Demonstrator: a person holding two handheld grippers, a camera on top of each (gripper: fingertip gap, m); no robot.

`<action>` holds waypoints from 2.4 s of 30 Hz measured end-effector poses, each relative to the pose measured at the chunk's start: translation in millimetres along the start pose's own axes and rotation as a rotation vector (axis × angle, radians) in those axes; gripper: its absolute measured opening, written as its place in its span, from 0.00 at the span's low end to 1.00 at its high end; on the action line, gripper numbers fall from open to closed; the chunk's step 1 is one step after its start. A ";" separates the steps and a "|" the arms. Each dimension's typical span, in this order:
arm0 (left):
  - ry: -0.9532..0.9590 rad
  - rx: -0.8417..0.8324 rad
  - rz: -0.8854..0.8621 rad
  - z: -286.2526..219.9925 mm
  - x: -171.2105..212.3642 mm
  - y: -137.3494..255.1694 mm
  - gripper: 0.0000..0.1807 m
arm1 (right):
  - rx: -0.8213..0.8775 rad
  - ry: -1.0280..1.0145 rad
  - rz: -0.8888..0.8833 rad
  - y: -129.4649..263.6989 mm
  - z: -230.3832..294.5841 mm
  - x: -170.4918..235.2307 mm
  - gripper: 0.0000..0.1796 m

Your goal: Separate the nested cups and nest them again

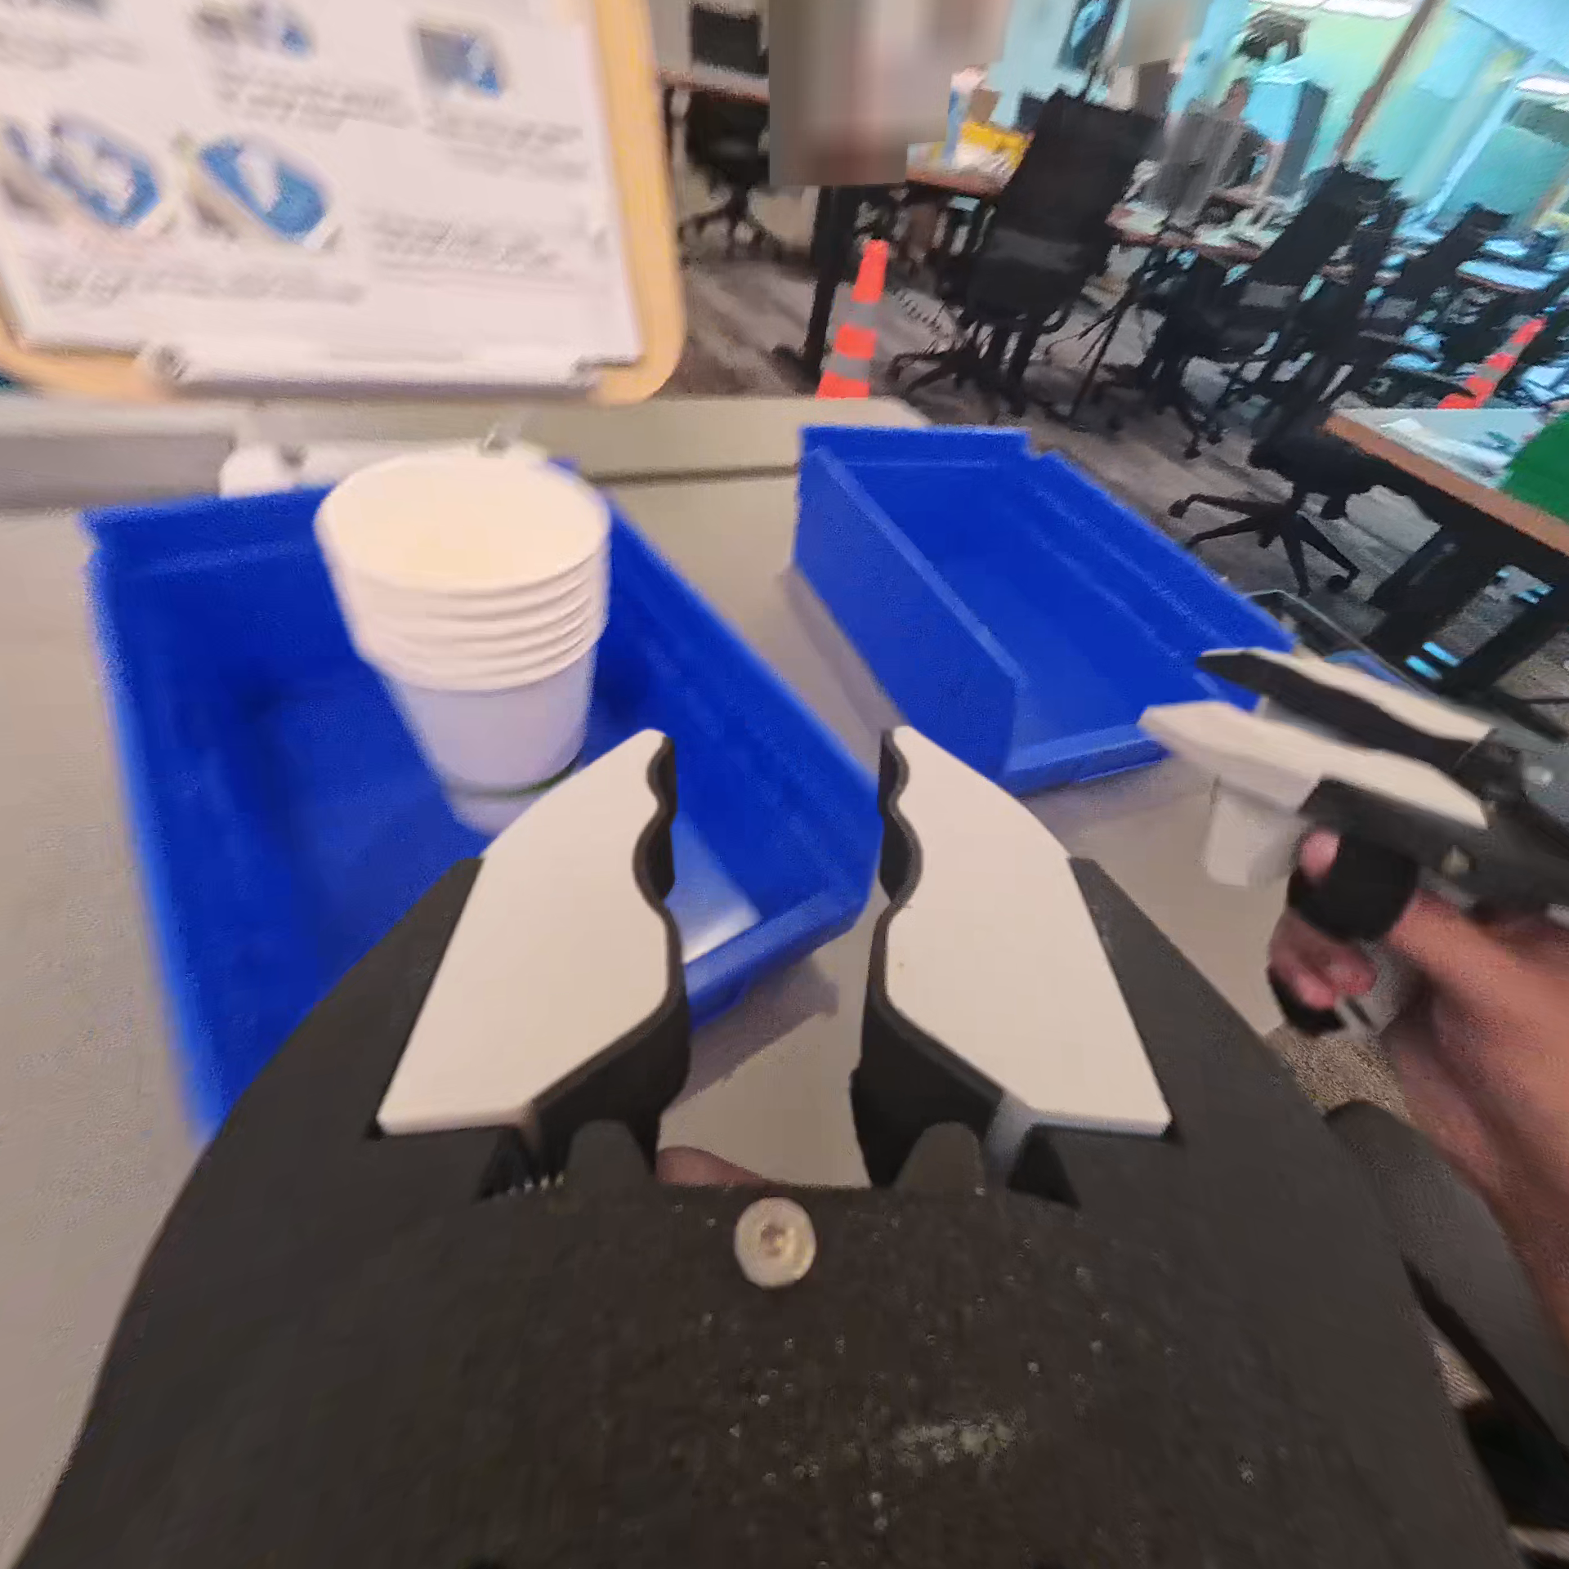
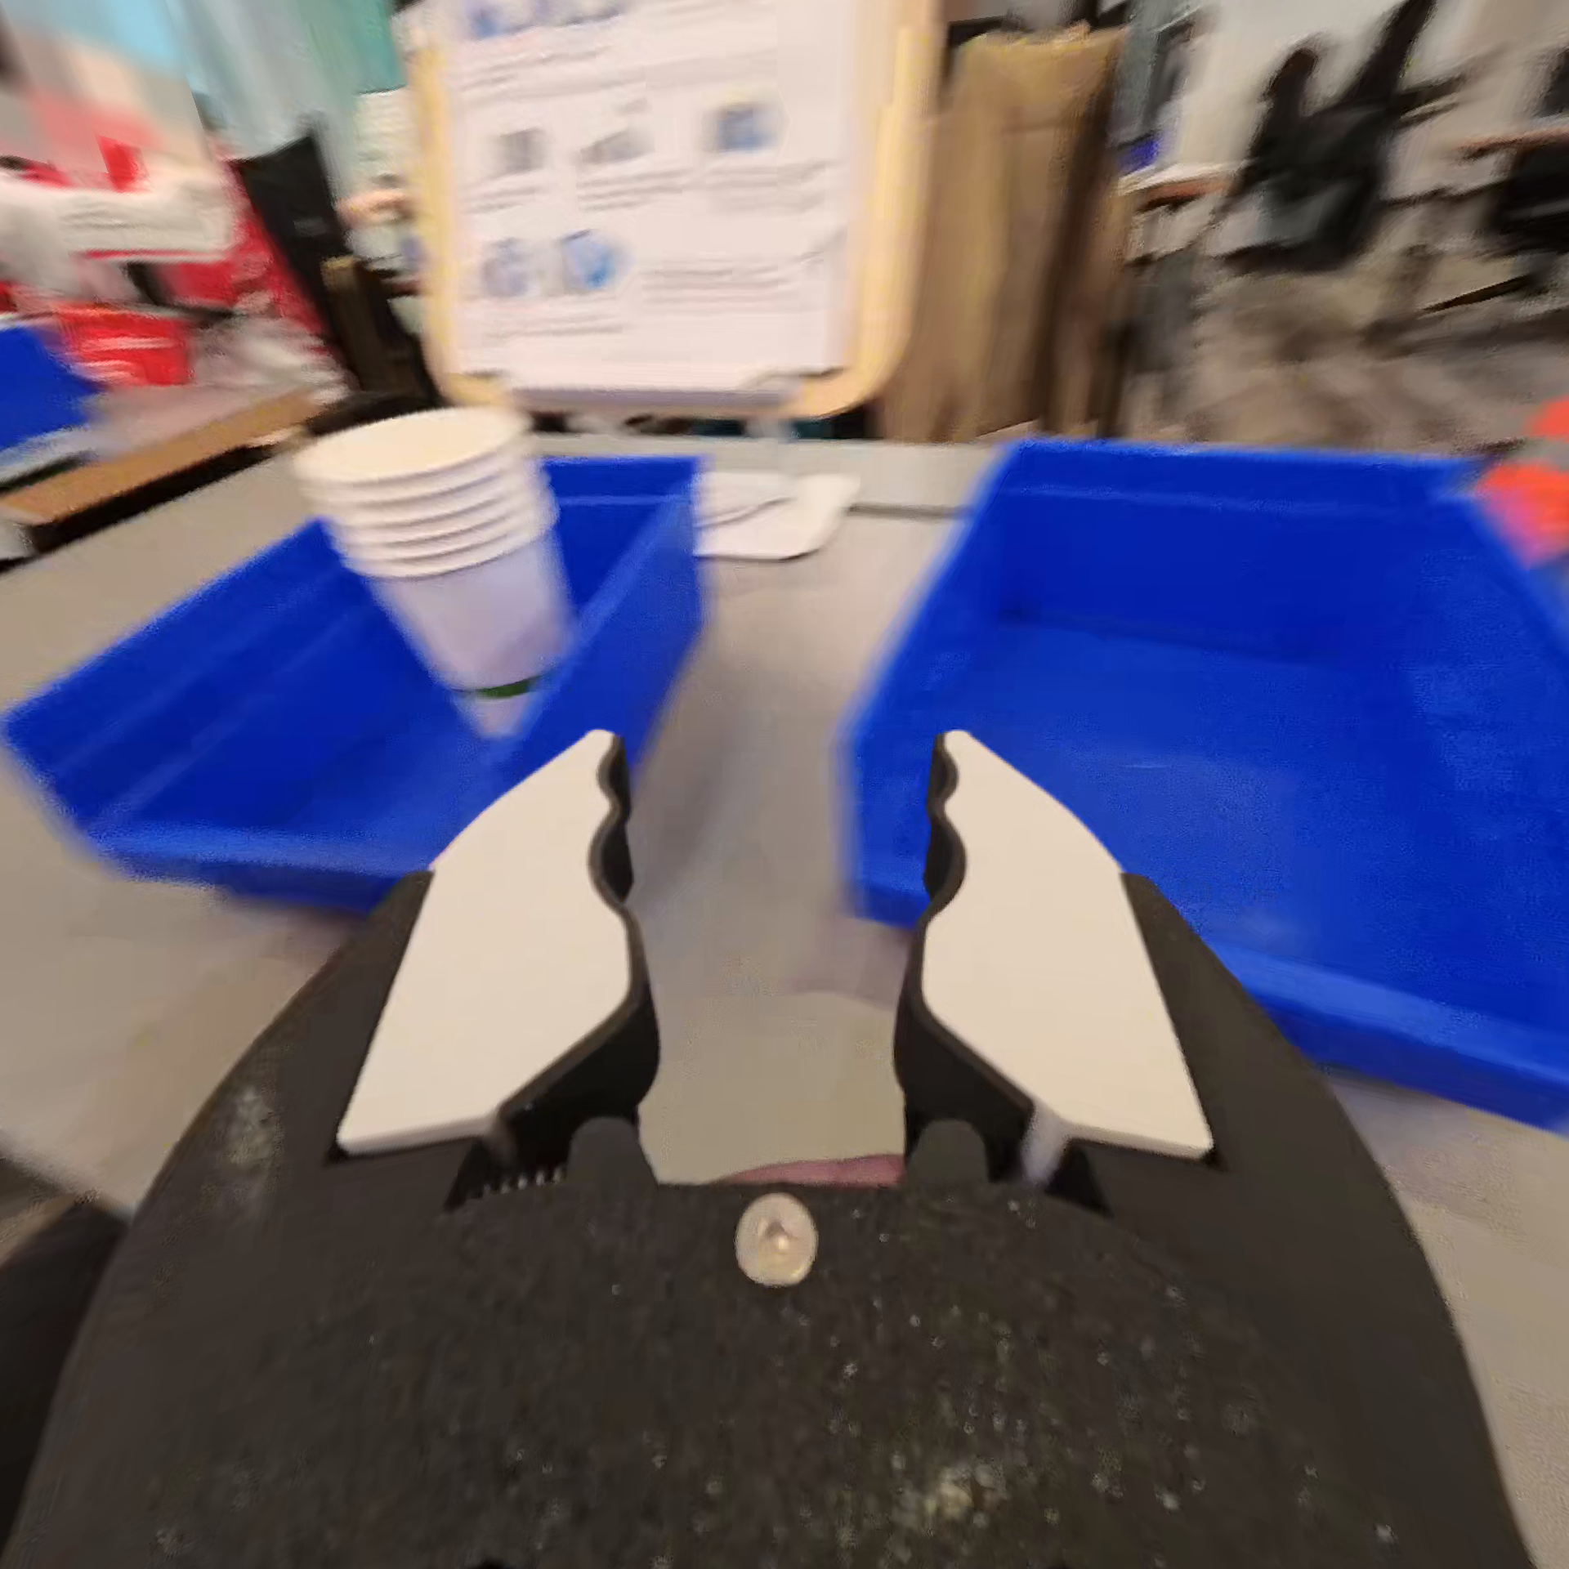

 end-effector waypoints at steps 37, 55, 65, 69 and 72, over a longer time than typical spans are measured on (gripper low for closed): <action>0.144 -0.562 0.147 333.2 59.5 73.6 0.02 | 0.001 -0.196 0.087 -218.6 316.3 -22.8 0.02; 0.235 -0.556 0.042 356.9 73.8 112.9 0.25 | -0.364 0.116 0.183 -144.7 274.3 5.2 0.31; 0.179 -0.202 -0.125 193.5 68.1 89.7 0.37 | -0.207 0.251 0.105 -33.3 67.0 -6.0 0.33; 0.155 -0.115 -0.103 144.5 69.3 60.8 0.37 | -0.093 0.264 0.068 -16.2 16.3 5.7 0.32; 0.135 -0.177 -0.080 127.0 70.1 44.4 0.38 | -0.091 0.182 0.055 -9.8 2.5 12.4 0.32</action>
Point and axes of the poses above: each gripper's, where its closed fingertips meet, y back along the fingers, x out of its underside, z = x × y across the jaws, the point moved 9 cm from there along y, back along the fingers, and after that the axes turned 13 degrees about z, right-handed, at the moved point
